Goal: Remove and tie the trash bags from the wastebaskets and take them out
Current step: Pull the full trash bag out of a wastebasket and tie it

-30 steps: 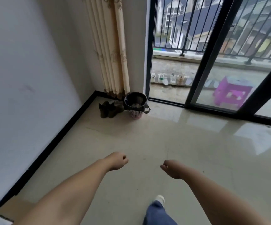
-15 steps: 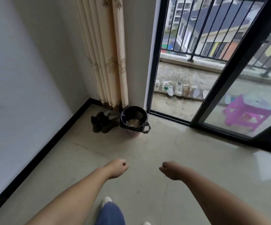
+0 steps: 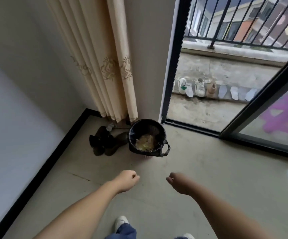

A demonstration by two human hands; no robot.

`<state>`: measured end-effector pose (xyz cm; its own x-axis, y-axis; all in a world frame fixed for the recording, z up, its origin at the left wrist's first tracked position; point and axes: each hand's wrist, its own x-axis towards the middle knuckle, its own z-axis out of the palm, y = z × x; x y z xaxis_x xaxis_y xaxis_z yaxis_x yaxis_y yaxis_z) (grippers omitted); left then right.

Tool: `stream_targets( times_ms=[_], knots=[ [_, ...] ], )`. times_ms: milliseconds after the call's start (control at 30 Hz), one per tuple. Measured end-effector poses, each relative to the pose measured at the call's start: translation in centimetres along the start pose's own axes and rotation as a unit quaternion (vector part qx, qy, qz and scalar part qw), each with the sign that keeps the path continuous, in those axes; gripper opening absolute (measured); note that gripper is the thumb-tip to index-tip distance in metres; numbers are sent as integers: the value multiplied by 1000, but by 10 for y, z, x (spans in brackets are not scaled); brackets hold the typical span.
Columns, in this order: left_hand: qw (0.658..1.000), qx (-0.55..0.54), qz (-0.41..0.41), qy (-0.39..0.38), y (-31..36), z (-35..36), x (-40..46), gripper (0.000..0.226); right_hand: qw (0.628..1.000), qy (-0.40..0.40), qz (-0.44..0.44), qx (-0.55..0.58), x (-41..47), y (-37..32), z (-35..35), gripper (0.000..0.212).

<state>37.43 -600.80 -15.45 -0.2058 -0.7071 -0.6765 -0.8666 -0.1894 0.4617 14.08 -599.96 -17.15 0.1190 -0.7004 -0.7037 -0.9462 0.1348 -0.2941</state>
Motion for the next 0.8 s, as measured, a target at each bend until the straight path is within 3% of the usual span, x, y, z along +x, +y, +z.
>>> stream_targets(
  times_ms=[200, 400, 467, 533, 633, 733, 800],
  knots=[
    [975, -206, -67, 44, -51, 65, 183, 28, 989, -4, 18, 144, 183, 36, 56, 39],
    [904, -402, -101, 109, -99, 111, 320, 34, 914, -15, 36, 404, 315, 56, 110, 50],
    [869, -467, -109, 118, -111, 122, 351, 43, 865, -11, 29, 501, 348, 58, 119, 48],
    [828, -540, -96, 115, -122, 129, 383, 51, 787, -22, 25, 616, 380, 62, 131, 49],
    [731, -670, -54, 114, -129, 119, 418, 57, 679, -42, -9, 733, 410, 64, 141, 55],
    [658, -744, -33, 112, -126, 100, 433, 46, 555, 11, -48, 830, 425, 55, 133, 43],
    [642, -759, -43, 104, -124, 99, 429, 32, 518, 46, -47, 853, 427, 55, 126, 35]
  ],
)
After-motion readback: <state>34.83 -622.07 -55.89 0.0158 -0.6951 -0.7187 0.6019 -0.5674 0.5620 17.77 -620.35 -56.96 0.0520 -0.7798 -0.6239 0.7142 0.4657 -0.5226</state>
